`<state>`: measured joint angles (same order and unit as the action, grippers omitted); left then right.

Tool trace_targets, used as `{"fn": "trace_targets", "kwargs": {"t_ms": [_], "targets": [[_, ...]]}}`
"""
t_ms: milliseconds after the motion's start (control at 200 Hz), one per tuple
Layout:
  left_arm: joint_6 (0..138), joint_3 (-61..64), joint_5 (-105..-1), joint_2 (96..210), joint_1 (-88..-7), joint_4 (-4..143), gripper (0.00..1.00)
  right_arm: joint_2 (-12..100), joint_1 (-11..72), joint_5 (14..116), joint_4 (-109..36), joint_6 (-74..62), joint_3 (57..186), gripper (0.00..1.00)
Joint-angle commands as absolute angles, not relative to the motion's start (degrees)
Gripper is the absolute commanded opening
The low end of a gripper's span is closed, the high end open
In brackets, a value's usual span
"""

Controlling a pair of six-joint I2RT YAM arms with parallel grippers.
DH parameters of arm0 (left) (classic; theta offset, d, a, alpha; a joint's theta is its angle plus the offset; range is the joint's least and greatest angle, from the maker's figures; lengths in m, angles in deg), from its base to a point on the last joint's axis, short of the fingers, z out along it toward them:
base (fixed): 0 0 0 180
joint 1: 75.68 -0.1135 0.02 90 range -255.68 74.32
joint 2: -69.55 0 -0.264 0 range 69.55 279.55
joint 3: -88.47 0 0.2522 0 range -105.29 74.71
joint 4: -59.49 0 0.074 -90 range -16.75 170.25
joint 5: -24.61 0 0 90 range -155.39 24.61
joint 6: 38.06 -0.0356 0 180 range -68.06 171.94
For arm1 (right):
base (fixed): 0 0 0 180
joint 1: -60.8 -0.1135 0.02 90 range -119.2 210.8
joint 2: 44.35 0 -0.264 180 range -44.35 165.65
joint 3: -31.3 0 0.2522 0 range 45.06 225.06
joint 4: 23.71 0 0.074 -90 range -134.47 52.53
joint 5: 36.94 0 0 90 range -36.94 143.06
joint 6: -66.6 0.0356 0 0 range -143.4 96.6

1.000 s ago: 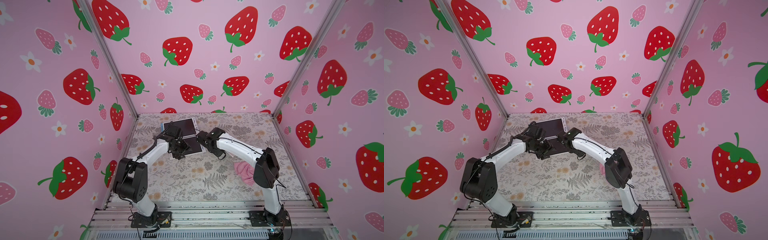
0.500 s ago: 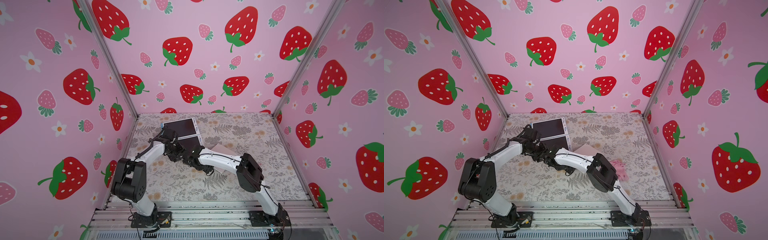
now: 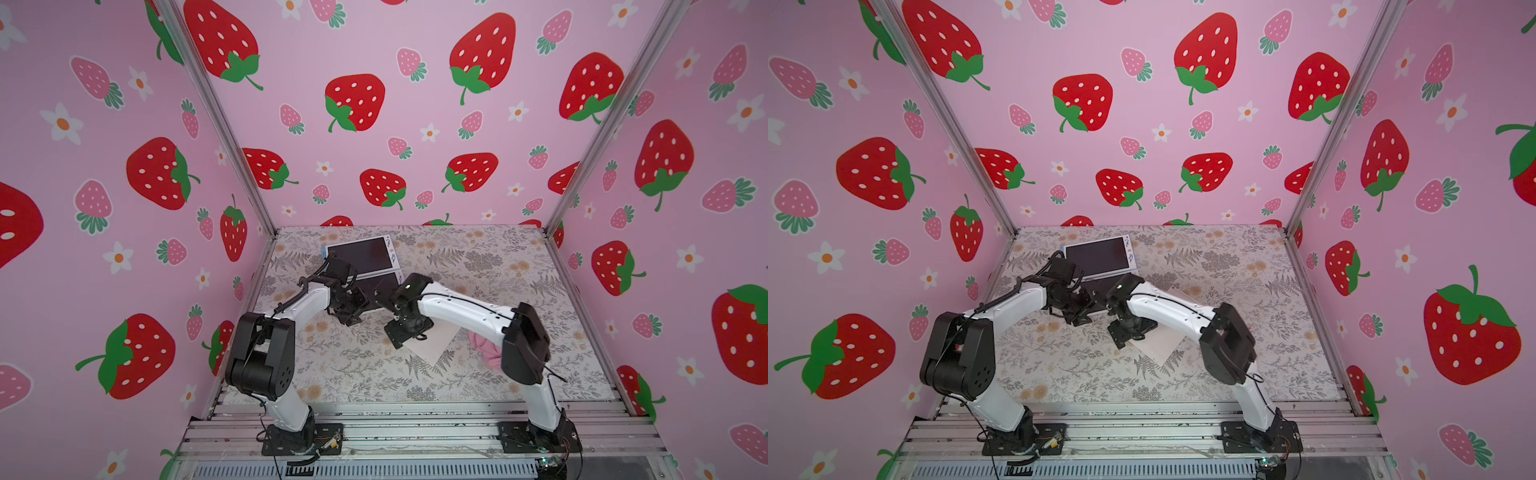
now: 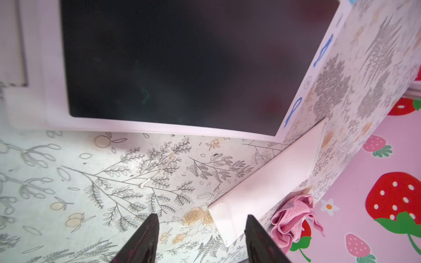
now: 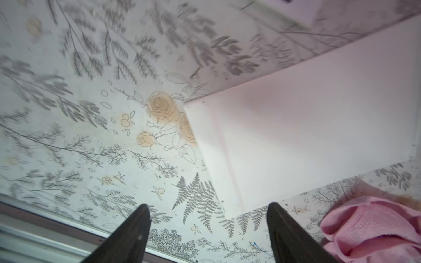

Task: Wipe the drawing tablet
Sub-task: Adjust the drawing tablet at the center of the board.

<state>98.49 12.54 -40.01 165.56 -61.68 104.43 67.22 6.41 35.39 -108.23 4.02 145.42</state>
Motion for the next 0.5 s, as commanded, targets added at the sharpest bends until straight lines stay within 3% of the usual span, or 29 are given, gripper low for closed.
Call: {"fn": "trace_targets", "kwargs": {"t_ms": [0,150,245,495], "targets": [[95.5,11.5,-37.5,165.1,-57.0,107.3,0.6,51.7,16.6,37.5,-101.6,15.0,131.5,0.82],[95.5,12.2,-37.3,164.2,-49.4,109.2,0.59,34.4,35.3,47.1,-91.7,30.8,105.3,0.83],[95.7,13.1,-37.6,163.9,-45.7,109.1,0.57,27.8,40.5,47.2,-86.5,32.0,97.4,0.87],[96.3,13.5,-38.9,166.4,-40.8,108.0,0.53,33.2,49.8,53.5,-77.6,30.4,89.7,0.91]]}}
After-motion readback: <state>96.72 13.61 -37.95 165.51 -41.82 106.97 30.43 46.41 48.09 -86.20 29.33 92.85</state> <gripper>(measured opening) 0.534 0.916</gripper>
